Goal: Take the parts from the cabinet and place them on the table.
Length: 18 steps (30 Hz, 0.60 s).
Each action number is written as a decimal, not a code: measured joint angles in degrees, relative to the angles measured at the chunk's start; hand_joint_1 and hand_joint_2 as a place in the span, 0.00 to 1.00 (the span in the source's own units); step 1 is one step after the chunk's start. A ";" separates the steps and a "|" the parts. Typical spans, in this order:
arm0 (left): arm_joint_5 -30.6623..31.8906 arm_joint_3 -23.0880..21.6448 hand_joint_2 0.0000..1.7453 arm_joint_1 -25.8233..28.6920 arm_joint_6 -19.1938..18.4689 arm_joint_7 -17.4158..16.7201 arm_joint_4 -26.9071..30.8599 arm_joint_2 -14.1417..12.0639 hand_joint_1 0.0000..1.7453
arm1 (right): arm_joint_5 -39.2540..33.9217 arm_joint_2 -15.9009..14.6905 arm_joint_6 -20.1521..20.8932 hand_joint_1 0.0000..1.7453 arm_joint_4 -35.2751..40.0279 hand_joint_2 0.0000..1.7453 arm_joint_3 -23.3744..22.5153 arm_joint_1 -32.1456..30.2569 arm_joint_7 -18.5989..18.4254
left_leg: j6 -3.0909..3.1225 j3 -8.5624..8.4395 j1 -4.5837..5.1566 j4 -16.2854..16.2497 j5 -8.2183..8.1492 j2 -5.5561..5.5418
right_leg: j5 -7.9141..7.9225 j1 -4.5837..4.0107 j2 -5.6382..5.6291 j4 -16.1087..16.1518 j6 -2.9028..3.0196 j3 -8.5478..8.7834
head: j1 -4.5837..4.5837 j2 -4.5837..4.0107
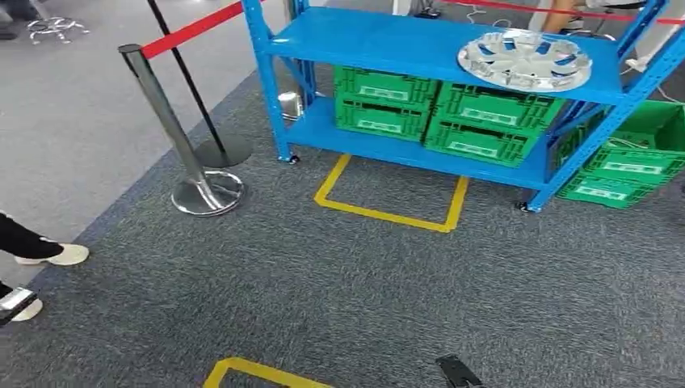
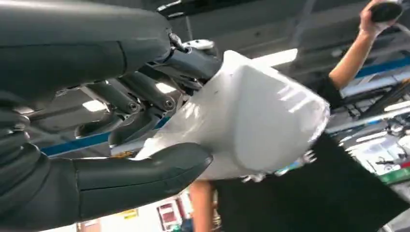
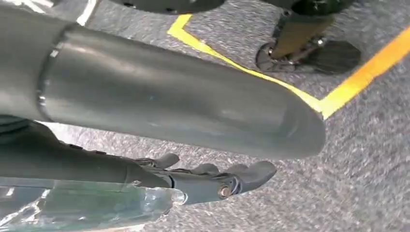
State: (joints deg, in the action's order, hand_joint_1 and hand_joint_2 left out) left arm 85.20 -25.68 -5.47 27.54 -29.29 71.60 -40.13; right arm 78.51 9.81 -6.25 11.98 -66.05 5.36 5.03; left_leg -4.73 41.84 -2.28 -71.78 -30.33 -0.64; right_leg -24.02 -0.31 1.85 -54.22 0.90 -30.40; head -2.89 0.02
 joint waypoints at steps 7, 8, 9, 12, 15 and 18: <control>0.00 -1.05 1.00 -0.12 -0.17 -0.17 -0.02 0.59 1.00 | 1.16 -0.46 -0.90 0.00 0.20 0.00 0.39 0.26 -0.44 | 0.68 -9.50 -0.76 15.41 6.17 4.35 | -2.52 0.11 4.77 -2.65 -2.84 -0.70 | -0.40 0.00; 0.00 -1.07 1.00 0.07 -0.15 -0.17 -0.02 0.68 1.00 | 1.64 -0.46 -0.92 0.00 0.22 0.00 0.66 0.33 -0.46 | 1.06 -9.17 -0.65 15.07 6.18 3.75 | -2.54 0.22 5.31 -2.47 -2.94 -0.53 | -0.31 0.00; 0.00 -1.07 1.00 0.03 -0.15 -0.17 -0.07 0.63 1.00 | 2.19 -0.46 -0.96 0.00 0.22 0.00 1.03 0.31 -0.59 | 1.62 -8.86 -0.63 15.03 6.38 2.85 | -2.56 0.45 5.99 -2.52 -3.17 -0.54 | -0.37 0.00; 0.00 -1.16 1.00 -0.51 0.11 0.11 -0.07 0.70 1.00 | 4.01 -0.39 -0.92 0.00 0.20 0.00 2.03 0.16 -0.72 | 2.76 -8.12 -0.50 15.12 7.03 1.04 | -8.62 0.87 -0.35 -10.57 -3.62 -3.80 | -0.48 0.00; 0.00 -1.51 1.00 -0.84 0.24 0.68 -0.28 1.05 1.00 | 6.33 -0.39 -0.90 0.00 0.20 0.00 3.60 -0.26 -0.90 | 3.18 -7.51 0.00 15.09 7.31 -1.19 | -12.74 0.67 -1.71 -21.90 -3.13 -9.43 | -0.44 0.02; -0.02 -2.21 1.00 -1.89 0.24 1.14 -0.92 1.25 1.00 | 9.53 -0.15 -0.76 0.00 0.17 0.00 5.97 -0.36 -1.27 | 3.14 -7.52 0.38 15.09 7.44 -3.86 | -6.19 0.21 -2.80 -12.18 -1.50 -5.14 | -0.44 0.00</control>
State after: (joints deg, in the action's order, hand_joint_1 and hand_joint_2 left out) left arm 85.18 -27.89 -7.36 27.78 -28.15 70.68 -38.88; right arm 88.04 9.66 -7.02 12.15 -60.08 5.00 3.76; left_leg -1.59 34.32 -1.90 -56.69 -22.89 -4.50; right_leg -30.20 -0.10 -0.95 -66.40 -0.60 -35.54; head -3.32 0.02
